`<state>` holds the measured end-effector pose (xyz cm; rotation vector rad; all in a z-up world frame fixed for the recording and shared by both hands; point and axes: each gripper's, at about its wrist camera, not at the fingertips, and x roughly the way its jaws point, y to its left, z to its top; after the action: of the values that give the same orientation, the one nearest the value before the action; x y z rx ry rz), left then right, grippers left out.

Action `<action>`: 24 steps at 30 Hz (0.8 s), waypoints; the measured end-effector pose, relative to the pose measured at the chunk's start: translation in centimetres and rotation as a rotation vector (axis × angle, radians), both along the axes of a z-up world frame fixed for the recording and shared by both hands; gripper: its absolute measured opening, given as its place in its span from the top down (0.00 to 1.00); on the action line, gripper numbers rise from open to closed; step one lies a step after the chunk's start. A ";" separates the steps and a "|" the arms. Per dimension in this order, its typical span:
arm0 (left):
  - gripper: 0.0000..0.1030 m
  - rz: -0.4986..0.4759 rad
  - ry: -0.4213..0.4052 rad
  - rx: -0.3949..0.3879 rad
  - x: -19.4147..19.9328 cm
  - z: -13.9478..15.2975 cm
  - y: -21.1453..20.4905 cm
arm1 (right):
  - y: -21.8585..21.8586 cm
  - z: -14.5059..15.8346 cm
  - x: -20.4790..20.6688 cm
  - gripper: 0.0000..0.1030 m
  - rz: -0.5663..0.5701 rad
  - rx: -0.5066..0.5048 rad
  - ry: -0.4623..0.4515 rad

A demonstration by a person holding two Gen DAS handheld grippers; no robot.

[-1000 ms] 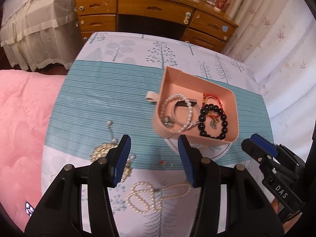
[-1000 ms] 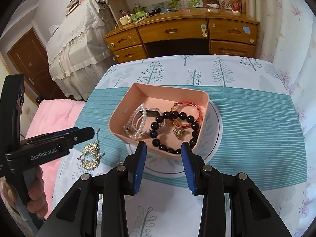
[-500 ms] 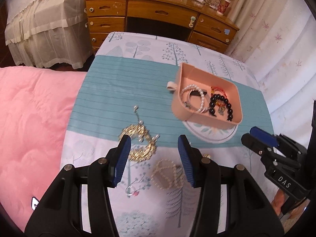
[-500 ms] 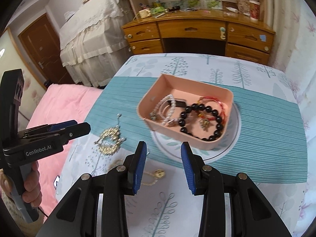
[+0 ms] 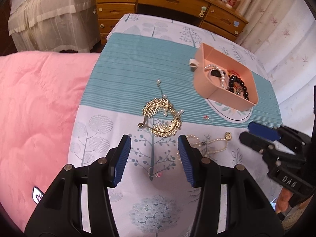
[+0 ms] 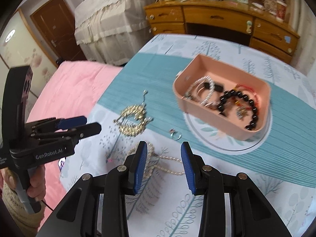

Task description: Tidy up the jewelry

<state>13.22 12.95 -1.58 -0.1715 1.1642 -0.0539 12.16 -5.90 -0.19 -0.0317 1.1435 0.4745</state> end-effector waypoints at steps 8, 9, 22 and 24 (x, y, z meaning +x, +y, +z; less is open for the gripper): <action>0.55 0.037 0.040 -0.035 1.3 -1.6 1.3 | 3.0 -4.3 1.7 0.64 0.072 0.008 0.153; 0.55 0.041 0.043 -0.038 1.4 -1.8 1.5 | 3.3 -4.9 2.0 0.64 0.075 0.007 0.170; 0.55 0.059 0.055 -0.053 2.8 -2.5 3.0 | 6.5 -9.1 3.8 0.65 0.196 -0.094 0.214; 0.55 0.060 0.057 -0.052 3.2 -2.6 3.1 | 6.9 -9.3 3.5 0.66 0.232 -0.120 0.193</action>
<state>16.42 16.04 -4.18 -0.2558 1.2148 -0.0265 15.68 1.02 -9.45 -0.2288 1.3642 0.6244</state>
